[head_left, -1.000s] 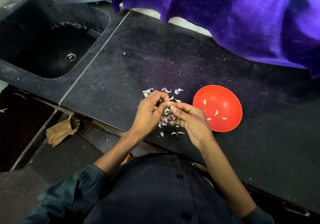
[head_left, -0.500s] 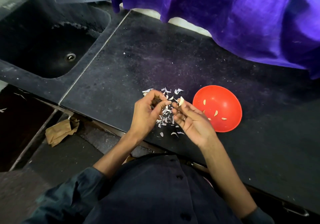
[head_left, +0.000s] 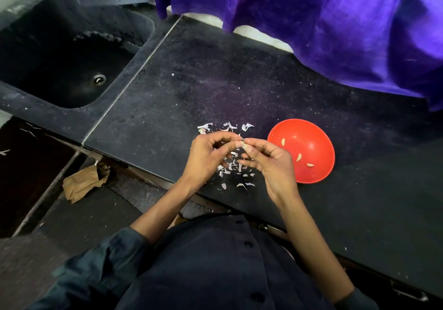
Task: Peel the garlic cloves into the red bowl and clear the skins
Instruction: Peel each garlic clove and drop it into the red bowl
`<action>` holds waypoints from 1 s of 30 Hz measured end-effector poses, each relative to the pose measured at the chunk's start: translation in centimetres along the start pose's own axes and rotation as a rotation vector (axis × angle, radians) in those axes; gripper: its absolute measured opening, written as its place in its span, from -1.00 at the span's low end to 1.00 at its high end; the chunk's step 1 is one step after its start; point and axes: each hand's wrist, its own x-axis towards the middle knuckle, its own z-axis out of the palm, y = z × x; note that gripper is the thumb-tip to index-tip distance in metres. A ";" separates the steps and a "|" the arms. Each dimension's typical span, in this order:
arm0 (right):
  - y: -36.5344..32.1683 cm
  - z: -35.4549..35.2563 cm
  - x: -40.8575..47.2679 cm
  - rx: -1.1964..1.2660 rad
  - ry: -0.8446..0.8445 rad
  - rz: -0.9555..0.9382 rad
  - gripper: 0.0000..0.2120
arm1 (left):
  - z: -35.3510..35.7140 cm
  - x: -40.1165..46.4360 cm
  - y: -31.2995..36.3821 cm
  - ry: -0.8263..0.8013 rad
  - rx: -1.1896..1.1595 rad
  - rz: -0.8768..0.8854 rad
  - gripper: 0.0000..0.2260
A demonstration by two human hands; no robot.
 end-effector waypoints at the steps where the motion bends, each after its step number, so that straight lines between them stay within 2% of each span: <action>1: 0.0 0.0 0.0 -0.013 0.000 -0.008 -0.85 | 0.0 0.0 0.0 0.000 -0.015 -0.007 -0.94; 9: 0.0 0.2 -0.2 -0.042 -0.056 -0.056 -0.81 | 0.0 0.1 -0.3 -0.029 -0.135 -0.107 -0.93; 18: 0.1 0.7 -0.3 -0.156 -0.011 -0.203 -0.81 | 0.6 -0.2 -0.1 -0.093 -0.101 -0.150 -0.90; 25: 0.4 0.6 -0.2 -0.394 0.036 -0.361 -0.76 | 1.1 -0.3 -0.5 0.005 0.128 -0.049 -0.89; 30: 0.8 0.2 0.3 -0.632 0.048 -0.433 -0.88 | 1.2 -0.3 -1.3 0.091 0.360 0.085 -0.86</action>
